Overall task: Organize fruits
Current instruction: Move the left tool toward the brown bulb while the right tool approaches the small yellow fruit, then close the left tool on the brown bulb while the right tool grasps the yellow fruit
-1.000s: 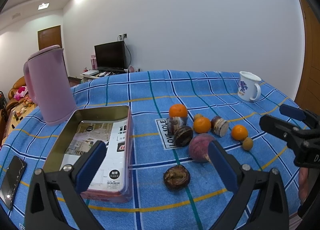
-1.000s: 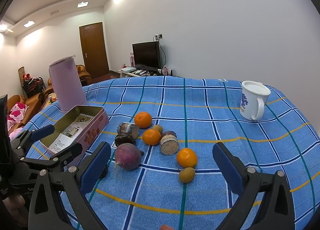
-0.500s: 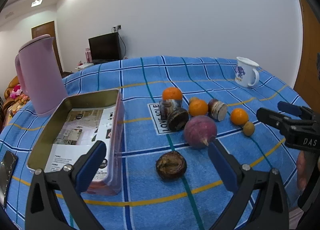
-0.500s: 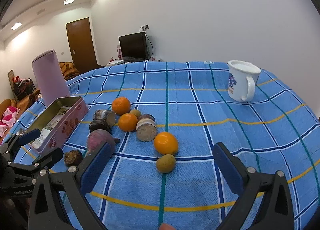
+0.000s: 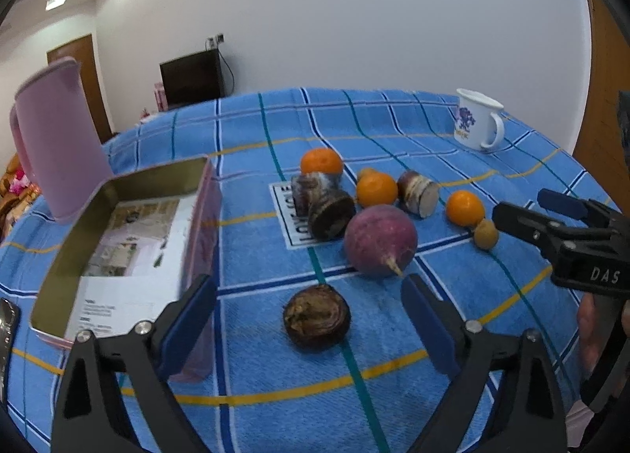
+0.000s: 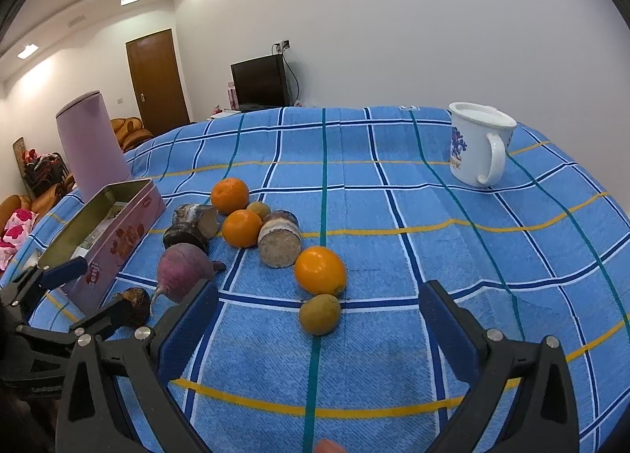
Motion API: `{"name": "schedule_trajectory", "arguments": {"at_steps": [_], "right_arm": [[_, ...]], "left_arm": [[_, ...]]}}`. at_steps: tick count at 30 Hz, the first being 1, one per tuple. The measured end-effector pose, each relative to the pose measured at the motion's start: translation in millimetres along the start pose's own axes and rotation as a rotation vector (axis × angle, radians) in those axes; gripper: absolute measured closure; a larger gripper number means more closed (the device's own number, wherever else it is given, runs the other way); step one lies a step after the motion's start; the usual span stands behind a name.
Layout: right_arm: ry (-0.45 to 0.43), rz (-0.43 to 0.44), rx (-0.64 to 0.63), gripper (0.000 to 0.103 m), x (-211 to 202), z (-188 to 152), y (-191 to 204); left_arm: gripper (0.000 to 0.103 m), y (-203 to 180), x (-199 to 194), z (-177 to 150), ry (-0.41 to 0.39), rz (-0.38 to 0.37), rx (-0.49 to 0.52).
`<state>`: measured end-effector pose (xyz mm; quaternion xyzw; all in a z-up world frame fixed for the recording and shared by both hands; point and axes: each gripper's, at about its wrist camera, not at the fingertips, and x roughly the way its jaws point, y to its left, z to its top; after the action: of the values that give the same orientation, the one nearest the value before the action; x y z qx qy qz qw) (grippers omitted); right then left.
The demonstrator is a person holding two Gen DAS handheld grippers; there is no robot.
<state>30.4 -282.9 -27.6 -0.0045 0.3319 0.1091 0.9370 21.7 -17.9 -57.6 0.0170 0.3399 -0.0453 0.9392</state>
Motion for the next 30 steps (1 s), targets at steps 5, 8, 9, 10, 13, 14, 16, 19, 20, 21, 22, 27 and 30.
{"name": "schedule_trajectory", "arguments": {"at_steps": [5, 8, 9, 10, 13, 14, 16, 19, 20, 21, 22, 27, 30], "right_arm": [[0.002, 0.003, -0.003, 0.001, 3.3, -1.4, 1.0], [0.003, 0.005, 0.003, 0.001, 5.0, -1.7, 0.2], [0.003, 0.006, 0.004, 0.001, 5.5, -1.8, 0.0], [0.004, 0.007, 0.007, 0.001, 6.0, -2.2, -0.6], [0.002, 0.009, 0.017, 0.001, 5.5, -2.8, -2.4], [-0.001, 0.010, 0.024, 0.001, 4.9, -3.0, -3.4], [0.001, 0.013, 0.031, 0.001, 5.2, -3.0, -5.0], [0.000, 0.014, 0.034, 0.001, 4.8, -3.4, -5.1], [0.000, 0.013, 0.033, 0.001, 4.9, -3.4, -4.7], [0.000, 0.014, 0.031, 0.001, 4.9, -3.3, -4.4], [0.000, 0.016, 0.029, 0.001, 4.8, -3.3, -4.7], [0.029, 0.006, 0.034, 0.003, 9.3, -5.1, -8.5], [0.067, 0.017, 0.041, 0.022, 16.5, -7.2, -11.9]], "left_arm": [[0.022, -0.8, 8.9, -1.5, 0.039, -0.025, 0.000], [0.027, -3.5, 14.3, -2.0, 0.068, -0.021, 0.012], [0.029, -4.4, 15.2, -2.0, 0.072, -0.025, 0.018], [0.033, -6.2, 16.8, -2.3, 0.081, -0.010, 0.028], [0.049, -13.2, 16.1, -3.8, 0.079, -0.002, 0.066], [0.048, -16.2, 16.4, -4.9, 0.082, -0.014, 0.077], [0.048, -16.3, 18.9, -4.7, 0.094, -0.017, 0.076], [0.048, -5.6, 22.3, -2.3, 0.110, -0.037, 0.030], [0.049, -3.3, 23.2, -2.4, 0.116, -0.033, 0.019], [0.050, 1.4, 26.5, -3.0, 0.136, -0.041, 0.000], [0.060, 4.2, 28.9, -4.1, 0.152, -0.047, -0.014], [0.061, 4.5, 29.1, -5.9, 0.152, -0.058, -0.024], [0.062, 6.5, 26.0, -6.3, 0.136, -0.066, -0.034]]}}
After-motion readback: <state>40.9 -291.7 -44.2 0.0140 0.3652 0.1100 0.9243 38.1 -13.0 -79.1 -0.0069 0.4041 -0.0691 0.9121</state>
